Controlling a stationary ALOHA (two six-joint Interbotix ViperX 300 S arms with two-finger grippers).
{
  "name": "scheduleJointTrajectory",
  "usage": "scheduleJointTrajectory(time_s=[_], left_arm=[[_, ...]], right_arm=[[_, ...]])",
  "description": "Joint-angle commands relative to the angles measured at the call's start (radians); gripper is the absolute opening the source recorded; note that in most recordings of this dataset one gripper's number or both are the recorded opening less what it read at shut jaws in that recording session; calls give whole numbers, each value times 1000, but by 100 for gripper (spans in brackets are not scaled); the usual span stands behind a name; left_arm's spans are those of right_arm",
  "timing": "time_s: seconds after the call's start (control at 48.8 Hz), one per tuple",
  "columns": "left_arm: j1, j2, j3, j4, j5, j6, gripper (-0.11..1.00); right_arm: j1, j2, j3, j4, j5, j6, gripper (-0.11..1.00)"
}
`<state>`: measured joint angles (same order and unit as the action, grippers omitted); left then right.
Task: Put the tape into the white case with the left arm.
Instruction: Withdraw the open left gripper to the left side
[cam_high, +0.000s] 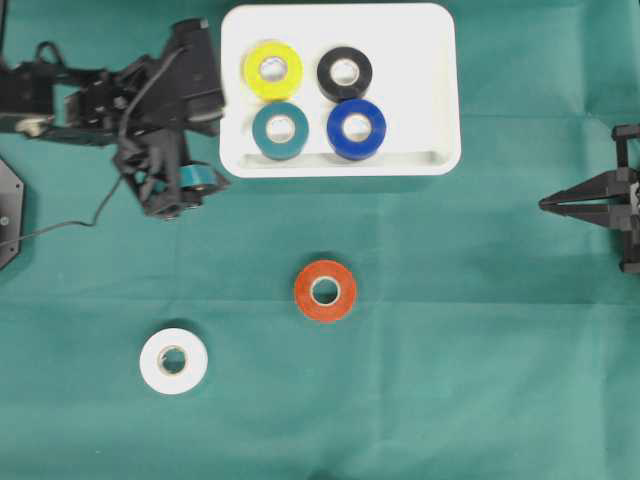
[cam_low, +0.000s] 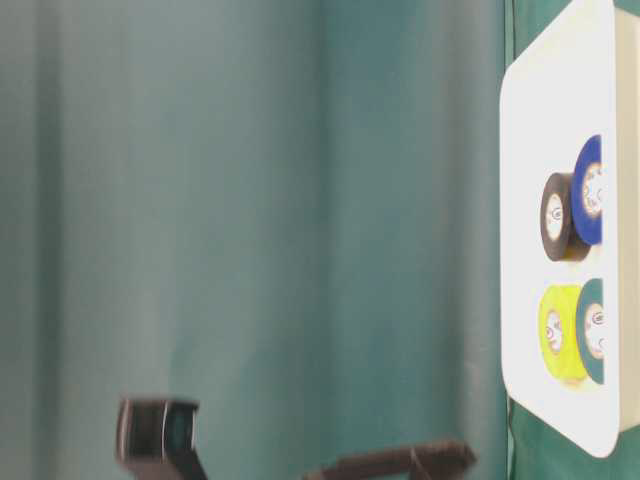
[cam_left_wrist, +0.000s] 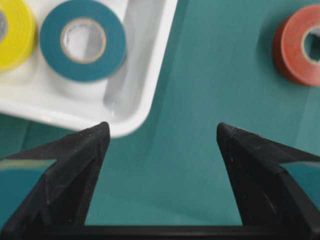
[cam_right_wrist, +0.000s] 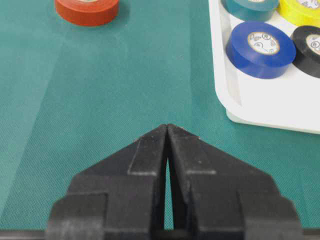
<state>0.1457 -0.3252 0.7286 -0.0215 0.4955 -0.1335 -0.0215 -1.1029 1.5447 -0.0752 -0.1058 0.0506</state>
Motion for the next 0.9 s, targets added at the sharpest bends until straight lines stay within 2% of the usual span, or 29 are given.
scheduleJointTrajectory(time_s=[0.0,0.185,0.369,0.615,0.882], left_arm=[[-2,-67,48,0,-54,2,87],[-5,-196,192,0,-190,6,87],[-29,-336,310,0,-227,81,87],[-104,-433,377,-2,-235,144,87],[-170,-456,403,-2,-235,155,87]], right_arm=[[-2,5,-11,0,-9,2,-9],[-2,5,-11,0,-9,2,-9],[-2,5,-11,0,-9,2,-9],[-2,3,-11,0,-9,0,-9],[-2,3,-12,0,-9,0,-9]])
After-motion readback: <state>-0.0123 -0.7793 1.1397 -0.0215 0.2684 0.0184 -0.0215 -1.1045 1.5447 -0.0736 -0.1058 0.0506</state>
